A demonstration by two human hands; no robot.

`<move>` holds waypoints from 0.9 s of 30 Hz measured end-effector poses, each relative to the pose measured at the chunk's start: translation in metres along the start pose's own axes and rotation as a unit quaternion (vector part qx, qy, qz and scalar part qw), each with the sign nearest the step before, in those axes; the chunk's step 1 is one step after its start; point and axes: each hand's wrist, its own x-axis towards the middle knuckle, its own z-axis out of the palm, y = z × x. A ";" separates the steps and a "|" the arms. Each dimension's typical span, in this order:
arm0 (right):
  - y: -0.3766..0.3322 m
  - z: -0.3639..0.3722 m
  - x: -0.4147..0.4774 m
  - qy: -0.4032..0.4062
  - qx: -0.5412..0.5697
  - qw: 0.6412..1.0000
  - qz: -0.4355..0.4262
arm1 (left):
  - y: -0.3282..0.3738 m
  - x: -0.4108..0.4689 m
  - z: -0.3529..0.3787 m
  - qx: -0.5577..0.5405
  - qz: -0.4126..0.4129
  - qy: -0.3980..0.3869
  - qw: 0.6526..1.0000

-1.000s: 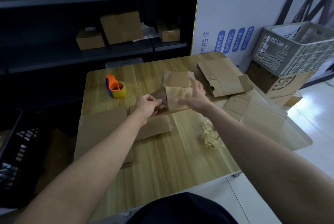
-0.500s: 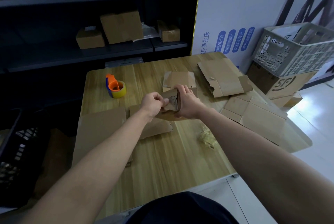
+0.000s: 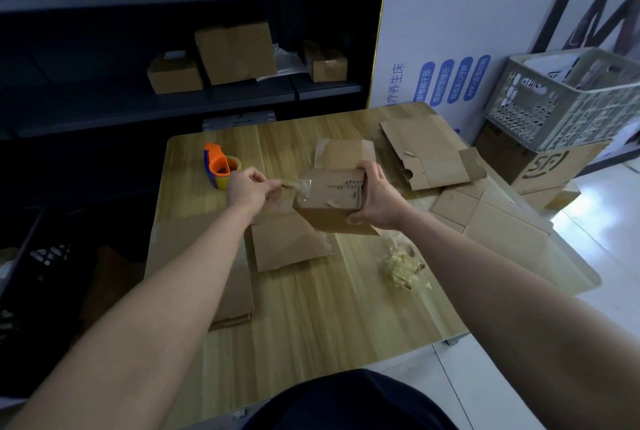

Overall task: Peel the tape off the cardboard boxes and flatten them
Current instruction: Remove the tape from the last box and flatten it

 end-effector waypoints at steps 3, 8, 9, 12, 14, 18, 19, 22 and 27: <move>0.003 0.008 -0.001 -0.016 -0.002 1.000 0.006 | 0.002 -0.001 0.007 -0.106 -0.076 -0.002 0.991; 0.015 0.014 -0.002 -0.015 0.013 0.999 0.031 | 0.004 -0.003 0.018 -0.354 -0.197 -0.065 0.912; 0.016 0.015 -0.002 -0.013 0.021 0.999 0.038 | 0.005 -0.004 0.020 -0.390 -0.212 -0.075 0.893; 0.017 0.018 -0.001 -0.024 0.005 0.998 0.054 | 0.007 -0.007 0.026 -0.458 -0.234 -0.087 0.853; 0.017 0.017 0.001 -0.063 -0.101 0.990 0.074 | 0.008 -0.010 0.031 -0.449 -0.229 -0.098 0.858; 0.004 0.025 0.007 -0.123 -0.241 0.960 0.066 | 0.015 -0.024 0.039 -0.437 -0.211 -0.130 0.865; 0.001 0.027 0.009 -0.120 -0.253 0.958 0.059 | 0.017 -0.028 0.041 -0.437 -0.207 -0.140 0.864; -0.005 0.028 0.013 -0.079 -0.303 0.948 0.054 | 0.023 -0.035 0.040 -0.430 -0.189 -0.178 0.865; 0.007 0.019 0.011 -0.006 -0.275 0.961 -0.004 | 0.028 -0.029 0.042 -0.415 -0.232 -0.074 0.876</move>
